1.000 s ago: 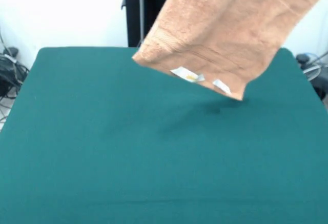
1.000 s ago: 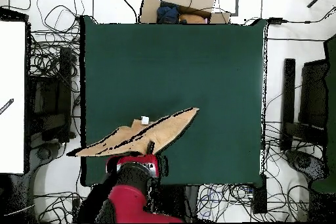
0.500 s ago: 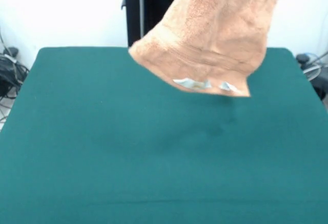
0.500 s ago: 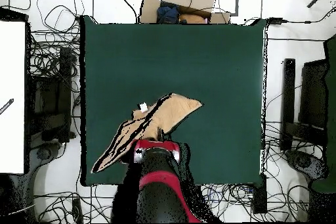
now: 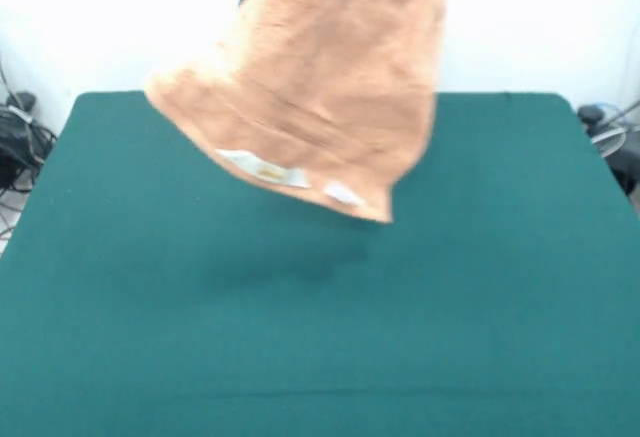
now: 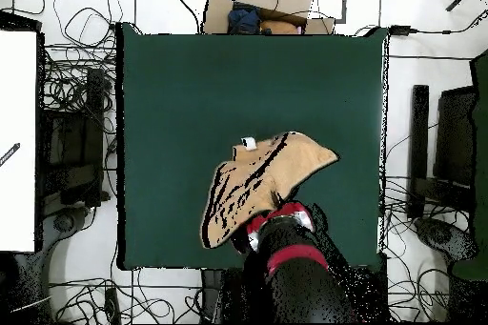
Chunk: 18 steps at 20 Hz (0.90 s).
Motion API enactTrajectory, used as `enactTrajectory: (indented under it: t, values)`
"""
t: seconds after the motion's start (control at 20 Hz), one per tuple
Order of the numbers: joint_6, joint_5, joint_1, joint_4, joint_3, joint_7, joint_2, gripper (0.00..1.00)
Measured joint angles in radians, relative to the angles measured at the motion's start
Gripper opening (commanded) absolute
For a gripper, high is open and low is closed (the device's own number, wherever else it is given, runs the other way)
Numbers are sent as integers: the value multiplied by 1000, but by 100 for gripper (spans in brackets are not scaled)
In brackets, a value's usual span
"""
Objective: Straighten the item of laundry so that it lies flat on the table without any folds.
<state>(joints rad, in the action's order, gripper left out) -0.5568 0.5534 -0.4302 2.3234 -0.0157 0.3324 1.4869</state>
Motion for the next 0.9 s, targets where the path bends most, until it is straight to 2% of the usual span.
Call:
enactTrajectory:
  t: [0.1, 0.2, 0.55, 0.75, 0.8, 0.9]
  values:
    - [-54, -72, -31, -17, 0, 2, -5, 0]
    - [-91, -96, -54, -23, 0, 5, -7, 0]
    - [-152, -84, -158, -24, 0, 5, -8, 0]
    - [-180, -109, -216, -34, 0, 5, -8, 0]
    - [-220, -215, -228, -71, -5, 5, -12, 0]
    - [-273, -368, -213, -122, -11, 5, -21, 0]
